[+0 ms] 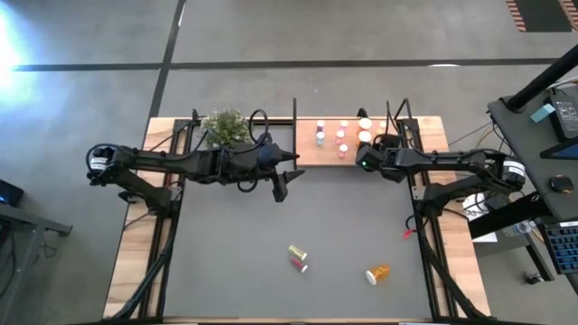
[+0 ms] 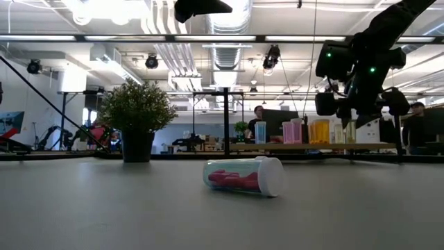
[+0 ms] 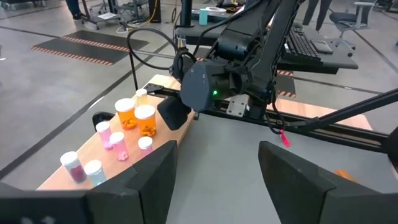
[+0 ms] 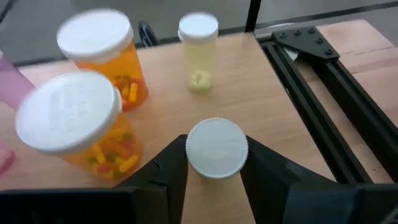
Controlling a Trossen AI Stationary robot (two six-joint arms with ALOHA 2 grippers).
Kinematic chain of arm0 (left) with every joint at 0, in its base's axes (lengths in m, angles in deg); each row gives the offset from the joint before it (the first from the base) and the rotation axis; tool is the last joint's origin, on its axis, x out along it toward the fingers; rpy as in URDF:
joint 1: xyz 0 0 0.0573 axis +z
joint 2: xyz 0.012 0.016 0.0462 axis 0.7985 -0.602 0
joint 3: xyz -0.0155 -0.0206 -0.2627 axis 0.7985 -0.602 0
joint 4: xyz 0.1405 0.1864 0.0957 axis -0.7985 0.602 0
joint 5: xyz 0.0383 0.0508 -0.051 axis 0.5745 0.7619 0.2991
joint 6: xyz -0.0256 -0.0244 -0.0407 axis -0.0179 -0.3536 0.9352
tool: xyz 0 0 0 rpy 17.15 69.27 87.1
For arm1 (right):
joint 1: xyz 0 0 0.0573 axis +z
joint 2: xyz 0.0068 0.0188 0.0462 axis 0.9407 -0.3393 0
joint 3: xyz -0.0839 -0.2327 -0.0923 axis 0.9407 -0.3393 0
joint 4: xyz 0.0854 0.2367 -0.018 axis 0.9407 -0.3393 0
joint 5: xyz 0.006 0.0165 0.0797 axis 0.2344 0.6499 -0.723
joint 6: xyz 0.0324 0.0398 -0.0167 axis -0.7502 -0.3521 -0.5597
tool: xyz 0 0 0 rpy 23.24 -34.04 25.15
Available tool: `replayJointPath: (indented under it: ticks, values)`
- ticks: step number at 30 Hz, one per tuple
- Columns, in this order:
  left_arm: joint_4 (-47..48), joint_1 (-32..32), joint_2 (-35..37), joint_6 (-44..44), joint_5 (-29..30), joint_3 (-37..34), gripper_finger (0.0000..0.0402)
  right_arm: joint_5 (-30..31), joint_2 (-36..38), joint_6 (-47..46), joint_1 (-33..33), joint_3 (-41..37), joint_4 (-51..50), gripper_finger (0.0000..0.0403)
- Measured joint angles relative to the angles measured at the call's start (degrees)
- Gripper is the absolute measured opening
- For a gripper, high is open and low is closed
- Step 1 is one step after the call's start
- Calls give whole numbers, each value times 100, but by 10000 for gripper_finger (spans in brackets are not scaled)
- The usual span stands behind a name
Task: Pick and place medicine bottles onto shelf by color
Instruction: Put the left yellow pill bottle on the shelf aligned with the other yellow pill bottle, then put the orange pill bottle on the shelf aligned with the other orange pill bottles
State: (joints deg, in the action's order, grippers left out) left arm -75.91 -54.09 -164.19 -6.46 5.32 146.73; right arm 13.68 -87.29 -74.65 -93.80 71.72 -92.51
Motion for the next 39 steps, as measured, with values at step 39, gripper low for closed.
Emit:
replayJointPath:
  ticks: [39]
  values:
    - [35, -4, 0, 10, -2, 0, 210, -2434, 253, -178, 43, 3, -50, 201]
